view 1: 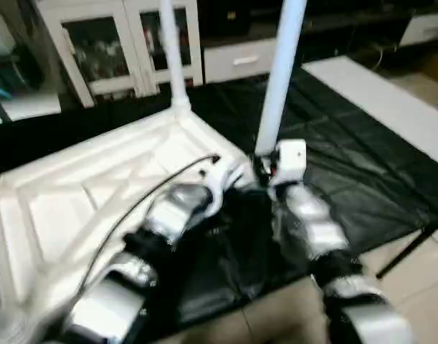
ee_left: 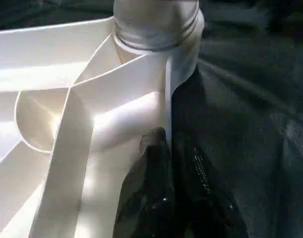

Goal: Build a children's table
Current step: Rotate leg to tighten

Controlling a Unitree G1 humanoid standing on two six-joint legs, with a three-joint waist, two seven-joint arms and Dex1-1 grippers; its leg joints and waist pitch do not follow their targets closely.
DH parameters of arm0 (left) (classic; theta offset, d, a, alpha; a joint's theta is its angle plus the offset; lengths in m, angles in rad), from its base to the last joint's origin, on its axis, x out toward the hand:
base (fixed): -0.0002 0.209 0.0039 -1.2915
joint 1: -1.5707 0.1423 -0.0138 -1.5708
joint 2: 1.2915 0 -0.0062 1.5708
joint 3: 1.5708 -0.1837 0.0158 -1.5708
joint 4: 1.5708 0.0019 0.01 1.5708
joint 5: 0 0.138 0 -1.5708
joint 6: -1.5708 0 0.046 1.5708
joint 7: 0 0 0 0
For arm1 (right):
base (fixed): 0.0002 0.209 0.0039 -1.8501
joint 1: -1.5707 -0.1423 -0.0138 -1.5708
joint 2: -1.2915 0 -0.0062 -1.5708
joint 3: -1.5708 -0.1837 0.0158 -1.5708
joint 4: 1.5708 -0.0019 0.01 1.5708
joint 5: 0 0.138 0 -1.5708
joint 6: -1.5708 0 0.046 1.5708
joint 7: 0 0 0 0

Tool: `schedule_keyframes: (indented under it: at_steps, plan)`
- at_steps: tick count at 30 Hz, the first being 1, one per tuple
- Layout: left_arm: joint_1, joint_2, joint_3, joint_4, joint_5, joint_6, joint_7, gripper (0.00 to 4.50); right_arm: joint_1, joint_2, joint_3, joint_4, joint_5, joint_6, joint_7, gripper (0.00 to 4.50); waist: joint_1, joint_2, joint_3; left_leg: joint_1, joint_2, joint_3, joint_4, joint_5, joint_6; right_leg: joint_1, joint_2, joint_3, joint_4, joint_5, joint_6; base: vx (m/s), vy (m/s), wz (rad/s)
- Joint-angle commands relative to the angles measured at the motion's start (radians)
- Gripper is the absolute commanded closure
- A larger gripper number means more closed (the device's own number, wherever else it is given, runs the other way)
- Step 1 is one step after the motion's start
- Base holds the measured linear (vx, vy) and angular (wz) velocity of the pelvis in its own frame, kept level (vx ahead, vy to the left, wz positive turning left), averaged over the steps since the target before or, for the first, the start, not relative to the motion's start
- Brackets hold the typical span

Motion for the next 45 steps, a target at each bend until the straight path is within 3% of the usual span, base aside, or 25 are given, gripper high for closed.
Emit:
schedule_keyframes:
  at_steps: [1, 7, 9, 12, 17, 20, 23, 26, 27, 28, 29, 30, 31, 32, 33, 38, 39, 40, 42, 43, 44, 45]
  plan:
    - [-0.017, 0.038, 0.044, 0.029, 0.028, -0.025, 0.080, 4.50, 0.007, 0.006, -0.068, 0.052, 0.003, -0.005, -0.126, 2.65, 0.000, 0.001, -0.067, 0.002, 0.026, -0.011, -0.082, -0.216, 0.043, 0.047, -0.034, 0.029, -0.061, -0.218, -0.205, 0.000, 0.000, 0.00]
    - [-0.014, 0.037, 0.030, 0.049, 0.031, -0.055, 0.043, 4.50, -0.018, 0.037, -0.029, 0.077, -0.027, -0.015, -0.119, 2.65, 0.004, -0.008, -0.071, 0.000, 0.026, -0.005, -0.069, -0.087, 0.118, 0.056, -0.035, 0.032, -0.039, -0.064, -0.261, 0.028, 0.000, 0.01]
    - [-0.013, 0.037, 0.025, 0.059, 0.030, -0.070, 0.030, 4.50, -0.016, 0.034, -0.017, 0.069, -0.035, -0.035, -0.101, 2.09, 0.008, -0.009, -0.069, 0.002, 0.026, -0.002, -0.068, -0.094, 0.137, 0.057, -0.038, 0.033, -0.041, -0.085, -0.267, 0.000, 0.000, 0.00]
    - [-0.010, 0.040, 0.016, 0.068, 0.031, -0.090, 0.007, 4.50, 0.012, 0.023, -0.006, 0.005, -0.040, -0.061, -0.068, 1.84, 0.008, -0.010, -0.064, 0.002, 0.028, -0.003, -0.073, -0.130, 0.127, 0.057, -0.037, 0.033, -0.048, -0.154, -0.249, 0.000, 0.000, 0.00]
    - [-0.004, 0.044, 0.001, 0.065, 0.029, -0.104, -0.031, 4.50, 0.088, -0.028, 0.030, -0.168, -0.044, 0.063, 0.020, 1.44, 0.011, -0.013, -0.062, 0.003, 0.030, -0.004, -0.078, -0.160, 0.107, 0.059, -0.035, 0.036, -0.052, -0.188, -0.224, 0.000, 0.000, 0.00]
    - [0.004, 0.051, -0.024, 0.061, 0.032, -0.163, -0.094, 4.50, 0.251, -0.123, 0.088, -0.464, 0.008, 0.239, 0.188, 1.44, 0.019, -0.015, -0.060, 0.001, 0.030, -0.005, -0.077, -0.142, 0.111, 0.063, -0.034, 0.038, -0.055, -0.174, -0.205, 0.000, 0.000, 0.00]
    - [0.009, 0.053, -0.037, 0.055, 0.029, -0.195, -0.138, 4.50, 0.331, -0.179, 0.122, -0.591, 0.052, 0.303, 0.278, 1.44, 0.028, -0.014, -0.061, -0.001, 0.030, -0.004, -0.075, -0.117, 0.132, 0.063, -0.036, 0.040, -0.051, -0.144, -0.207, 0.000, 0.000, 0.00]
    - [0.027, 0.061, -0.068, 0.027, 0.018, -0.266, -0.250, 4.50, 0.461, -0.294, 0.166, -0.764, 0.090, 0.338, 0.400, 1.44, 0.039, -0.018, -0.055, -0.002, 0.033, -0.003, -0.080, -0.165, 0.121, 0.063, -0.039, 0.042, -0.068, -0.246, -0.177, 0.000, 0.000, 0.00]
    - [0.042, 0.069, -0.091, 0.003, 0.007, -0.312, -0.327, 4.50, 0.519, -0.347, 0.165, -0.845, 0.130, 0.355, 0.460, 1.44, 0.038, -0.012, -0.056, -0.001, 0.035, -0.005, -0.083, -0.183, 0.109, 0.058, -0.040, 0.042, -0.066, -0.274, -0.178, 0.000, 0.000, 0.00]
    - [0.049, 0.073, -0.102, -0.010, 0.001, -0.334, -0.364, 4.50, 0.546, -0.374, 0.164, -0.884, 0.150, 0.364, 0.490, 1.44, 0.042, -0.017, -0.056, 0.000, 0.035, -0.005, -0.082, -0.184, 0.114, 0.062, -0.040, 0.042, -0.072, -0.278, -0.167, 0.000, 0.000, 0.00]
    - [0.055, 0.077, -0.119, -0.021, 0.003, -0.350, -0.397, 4.50, 0.590, -0.424, 0.159, -0.936, 0.186, 0.372, 0.546, 1.44, 0.051, -0.010, -0.054, 0.007, 0.042, -0.004, -0.083, -0.190, 0.117, 0.054, -0.039, 0.048, -0.069, -0.269, -0.171, 0.000, 0.000, 0.00]
    - [0.054, 0.077, -0.120, -0.020, 0.005, -0.350, -0.397, 4.50, 0.597, -0.432, 0.156, -0.945, 0.189, 0.377, 0.555, 1.44, 0.059, -0.011, -0.055, 0.013, 0.043, 0.000, -0.082, -0.204, 0.113, 0.047, -0.038, 0.049, -0.070, -0.277, -0.175, 0.000, 0.000, 0.00]
    - [0.051, 0.073, -0.127, -0.017, 0.009, -0.359, -0.410, 4.50, 0.625, -0.470, 0.143, -0.974, 0.193, 0.387, 0.599, 1.44, 0.061, -0.005, -0.055, 0.017, 0.041, 0.002, -0.080, -0.207, 0.110, 0.044, -0.037, 0.050, -0.071, -0.274, -0.182, 0.000, 0.000, 0.00]
    - [0.051, 0.071, -0.130, -0.016, 0.007, -0.367, -0.420, 4.50, 0.636, -0.486, 0.138, -0.982, 0.189, 0.388, 0.617, 1.44, 0.068, -0.010, -0.055, 0.019, 0.043, 0.005, -0.081, -0.209, 0.105, 0.042, -0.035, 0.051, -0.072, -0.272, -0.183, 0.000, 0.000, 0.00]
    - [0.043, 0.061, -0.128, -0.005, 0.012, -0.387, -0.410, 4.50, 0.642, -0.506, 0.128, -0.997, 0.176, 0.404, 0.635, 1.44, 0.072, -0.006, -0.053, 0.018, 0.044, 0.006, -0.083, -0.217, 0.095, 0.042, -0.035, 0.052, -0.072, -0.285, -0.183, 0.000, 0.000, 0.00]
    - [-0.008, 0.006, -0.071, 0.063, 0.028, -0.380, -0.266, 4.50, 0.586, -0.519, 0.110, -0.998, 0.164, 0.446, 0.616, 1.44, 0.070, -0.012, -0.052, 0.019, 0.040, 0.011, -0.086, -0.239, 0.066, 0.037, -0.029, 0.058, -0.075, -0.340, -0.154, 0.000, 0.000, 0.00]
    - [-0.024, -0.010, -0.038, 0.082, 0.016, -0.358, -0.221, 4.05, 0.570, -0.531, 0.116, -1.000, 0.162, 0.449, 0.611, 1.41, 0.070, -0.012, -0.054, 0.017, 0.039, 0.009, -0.087, -0.233, 0.063, 0.040, -0.029, 0.060, -0.072, -0.336, -0.150, 0.000, 0.000, 0.00]
    - [-0.026, -0.012, -0.033, 0.085, 0.013, -0.356, -0.217, 3.94, 0.568, -0.534, 0.117, -1.000, 0.162, 0.449, 0.610, 1.41, 0.066, -0.027, -0.054, 0.012, 0.038, 0.010, -0.087, -0.223, 0.067, 0.043, -0.030, 0.061, -0.071, -0.332, -0.145, 0.000, 0.000, 0.00]
    - [-0.058, -0.020, 0.005, 0.127, 0.012, -0.333, -0.114, 3.72, 0.548, -0.541, 0.115, -1.005, 0.177, 0.471, 0.624, 1.41, 0.067, -0.027, -0.057, 0.006, 0.036, 0.007, -0.082, -0.187, 0.088, 0.046, -0.034, 0.063, -0.063, -0.292, -0.151, 0.000, 0.000, 0.00]
    - [-0.058, -0.020, 0.005, 0.127, 0.012, -0.333, -0.114, 3.72, 0.548, -0.541, 0.115, -1.005, 0.177, 0.471, 0.624, 1.41, 0.067, -0.021, -0.058, 0.008, 0.038, 0.007, -0.081, -0.183, 0.091, 0.044, -0.035, 0.063, -0.063, -0.283, -0.157, 0.000, 0.000, 0.00]
    - [-0.064, -0.018, 0.010, 0.140, 0.019, -0.328, -0.089, 3.60, 0.547, -0.539, 0.117, -1.008, 0.172, 0.474, 0.631, 1.41, 0.064, -0.023, -0.061, 0.004, 0.036, 0.007, -0.078, -0.164, 0.101, 0.046, -0.034, 0.062, -0.062, -0.253, -0.161, 0.000, 0.000, 0.00]
    - [-0.068, -0.014, 0.019, 0.149, 0.023, -0.312, -0.062, 3.48, 0.550, -0.537, 0.124, -1.015, 0.165, 0.478, 0.637, 1.41, 0.061, -0.032, -0.061, 0.001, 0.036, 0.008, -0.076, -0.144, 0.111, 0.046, -0.032, 0.061, -0.060, -0.219, -0.164, 0.000, 0.000, 0.00]
